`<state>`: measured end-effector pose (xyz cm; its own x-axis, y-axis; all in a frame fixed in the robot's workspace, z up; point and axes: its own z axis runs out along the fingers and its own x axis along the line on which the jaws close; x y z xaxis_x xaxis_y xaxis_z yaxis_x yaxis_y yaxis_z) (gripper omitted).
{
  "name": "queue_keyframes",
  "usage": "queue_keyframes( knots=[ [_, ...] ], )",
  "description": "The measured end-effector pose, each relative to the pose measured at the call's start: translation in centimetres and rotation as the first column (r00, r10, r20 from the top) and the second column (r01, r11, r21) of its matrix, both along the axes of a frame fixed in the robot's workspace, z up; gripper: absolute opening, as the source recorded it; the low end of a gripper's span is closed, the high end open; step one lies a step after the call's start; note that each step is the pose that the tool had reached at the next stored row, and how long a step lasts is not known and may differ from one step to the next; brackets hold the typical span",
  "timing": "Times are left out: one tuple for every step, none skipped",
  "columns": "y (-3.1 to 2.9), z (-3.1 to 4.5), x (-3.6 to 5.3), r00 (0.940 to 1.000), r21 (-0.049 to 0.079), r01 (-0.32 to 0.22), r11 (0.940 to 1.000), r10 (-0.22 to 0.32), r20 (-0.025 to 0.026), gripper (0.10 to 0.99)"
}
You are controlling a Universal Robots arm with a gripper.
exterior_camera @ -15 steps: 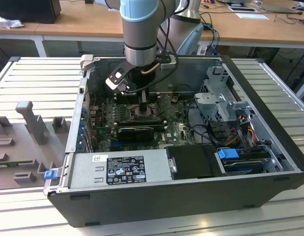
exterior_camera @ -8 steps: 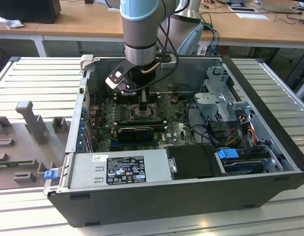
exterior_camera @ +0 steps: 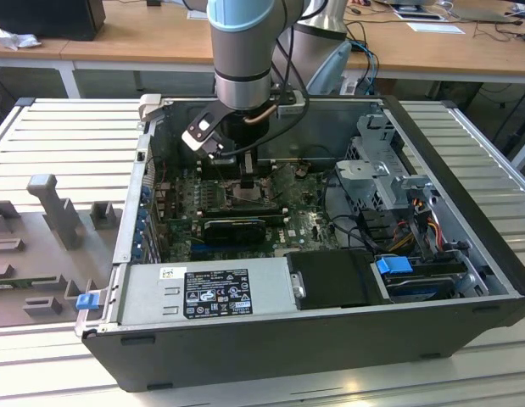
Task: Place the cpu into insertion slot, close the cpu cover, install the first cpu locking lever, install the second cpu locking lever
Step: 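Place the cpu into insertion slot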
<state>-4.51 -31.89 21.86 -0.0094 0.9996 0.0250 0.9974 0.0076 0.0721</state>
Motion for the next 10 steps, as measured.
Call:
queue_keyframes(
  knots=[
    [0.0, 0.04, 0.0, 1.0, 0.0, 0.0, 1.0, 0.0, 0.0001, 0.106],
    [0.0, 0.07, 0.0, 1.0, 0.0, 0.0, 1.0, 0.0, 0.0001, 0.106],
    [0.0, 0.1, 0.0, 1.0, 0.0, 0.0, 1.0, 0.0, 0.0001, 0.106],
    [0.0, 0.11, 0.0, 1.0, 0.0, 0.0, 1.0, 0.0, 0.0, 0.106],
    [0.0, 0.14, 0.0, 1.0, 0.0, 0.0, 1.0, 0.0, 0.0, 0.106],
    [0.0, 0.15, 0.0, 1.0, 0.0, 0.0, 1.0, 0.0, 0.0, 0.106],
    [0.0, 0.16, 0.0, 1.0, 0.0, 0.0, 1.0, 0.0, 0.0, 0.106],
    [0.0, 0.17, 0.0, 1.0, 0.0, 0.0, 1.0, 0.0, 0.0, 0.106],
    [0.0, 0.2, 0.0, 1.0, 0.0, 0.0, 1.0, 0.0, 0.0, 0.106],
    [0.0, 0.22, 0.0, 1.0, 0.0, 0.0, 1.0, 0.0, 0.0, 0.106]
  ],
)
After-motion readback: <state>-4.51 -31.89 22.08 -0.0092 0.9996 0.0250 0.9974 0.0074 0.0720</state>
